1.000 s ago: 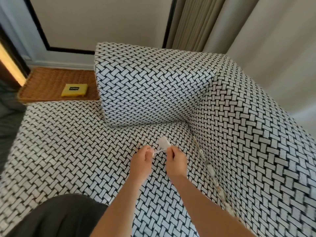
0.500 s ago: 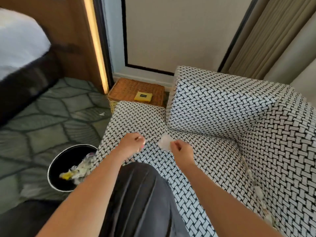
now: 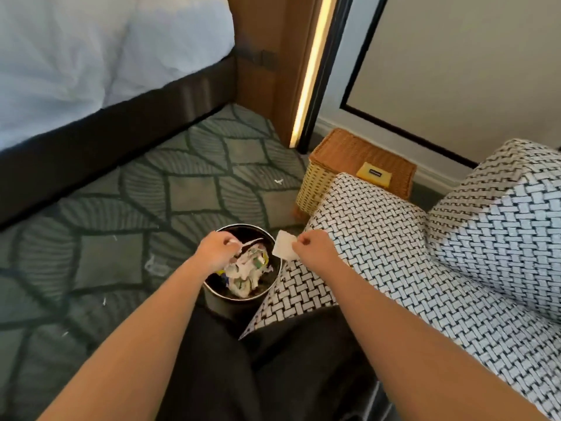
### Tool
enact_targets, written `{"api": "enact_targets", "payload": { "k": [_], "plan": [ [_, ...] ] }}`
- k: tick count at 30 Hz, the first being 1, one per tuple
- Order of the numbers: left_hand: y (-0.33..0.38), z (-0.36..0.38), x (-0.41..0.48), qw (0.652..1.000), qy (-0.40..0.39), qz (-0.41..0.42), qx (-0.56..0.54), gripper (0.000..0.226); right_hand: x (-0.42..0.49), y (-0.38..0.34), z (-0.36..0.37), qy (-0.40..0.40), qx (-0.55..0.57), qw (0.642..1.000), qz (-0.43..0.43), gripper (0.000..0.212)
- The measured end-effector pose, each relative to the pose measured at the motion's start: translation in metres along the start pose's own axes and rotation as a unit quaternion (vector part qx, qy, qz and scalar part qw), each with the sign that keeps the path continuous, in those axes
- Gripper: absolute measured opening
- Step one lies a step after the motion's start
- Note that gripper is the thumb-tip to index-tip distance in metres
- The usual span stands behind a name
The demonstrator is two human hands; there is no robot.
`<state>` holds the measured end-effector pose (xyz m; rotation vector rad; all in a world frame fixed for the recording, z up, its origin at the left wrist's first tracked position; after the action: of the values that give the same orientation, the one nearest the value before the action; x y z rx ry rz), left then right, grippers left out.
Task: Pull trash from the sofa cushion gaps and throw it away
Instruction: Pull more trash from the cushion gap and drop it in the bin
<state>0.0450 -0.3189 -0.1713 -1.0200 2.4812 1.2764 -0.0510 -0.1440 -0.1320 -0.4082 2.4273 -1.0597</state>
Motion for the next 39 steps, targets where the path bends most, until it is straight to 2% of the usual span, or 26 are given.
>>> {"api": "enact_targets", "payload": {
  "k": [3,7,10,15,19,22,24,29,32,35,39],
  "plan": [
    [-0.027,0.007,0.021,0.999,0.019,-0.032,-0.017,0.024,0.022,0.001,0.043,-0.029,-0.009,0.999,0.022,0.019],
    [-0.037,0.022,0.044,0.999,0.021,-0.041,-0.016,0.016,0.047,0.006,0.080,-0.034,0.012,0.997,0.061,0.026],
    [-0.039,0.026,0.060,0.999,0.028,-0.042,-0.004,0.018,0.059,0.011,0.094,-0.038,0.033,0.995,0.081,0.020],
    [-0.045,0.036,0.065,0.992,-0.048,-0.024,0.111,0.047,0.057,0.017,0.098,-0.040,-0.036,0.998,0.041,0.026],
    [-0.038,0.033,0.052,0.990,-0.052,-0.001,0.128,0.042,0.047,0.010,0.090,-0.059,-0.087,0.994,-0.013,0.023],
    [-0.023,0.034,0.032,0.989,-0.059,0.034,0.134,0.033,0.034,0.005,0.070,-0.090,-0.218,0.969,-0.077,0.021],
    [-0.004,0.035,0.013,0.987,-0.053,0.074,0.132,0.033,0.026,0.005,0.048,-0.103,-0.245,0.960,-0.084,0.022],
    [0.044,0.050,-0.045,0.979,-0.056,0.159,0.111,0.033,-0.006,0.006,-0.012,-0.097,-0.140,0.984,-0.052,0.025],
    [0.066,0.060,-0.072,0.976,-0.067,0.184,0.097,0.034,-0.033,0.016,-0.052,-0.094,-0.146,0.984,-0.041,0.028],
    [0.092,0.069,-0.097,0.972,-0.085,0.199,0.089,0.035,-0.060,0.037,-0.094,-0.053,-0.114,0.992,-0.024,0.029],
    [0.139,0.087,-0.132,0.953,-0.102,0.262,0.109,0.034,-0.107,0.074,-0.140,-0.008,-0.062,0.998,-0.002,0.027]
  ]
}}
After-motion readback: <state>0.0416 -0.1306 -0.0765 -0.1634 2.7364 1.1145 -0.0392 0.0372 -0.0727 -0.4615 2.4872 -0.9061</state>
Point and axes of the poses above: each hand's wrist, its own x-axis towards the middle knuckle, its own z-axis out of the palm, y = z × x, the point moved 3 cm from there along x, towards the middle knuckle, and after that the axes turned 13 degrees about x, right-handed, at the moved point
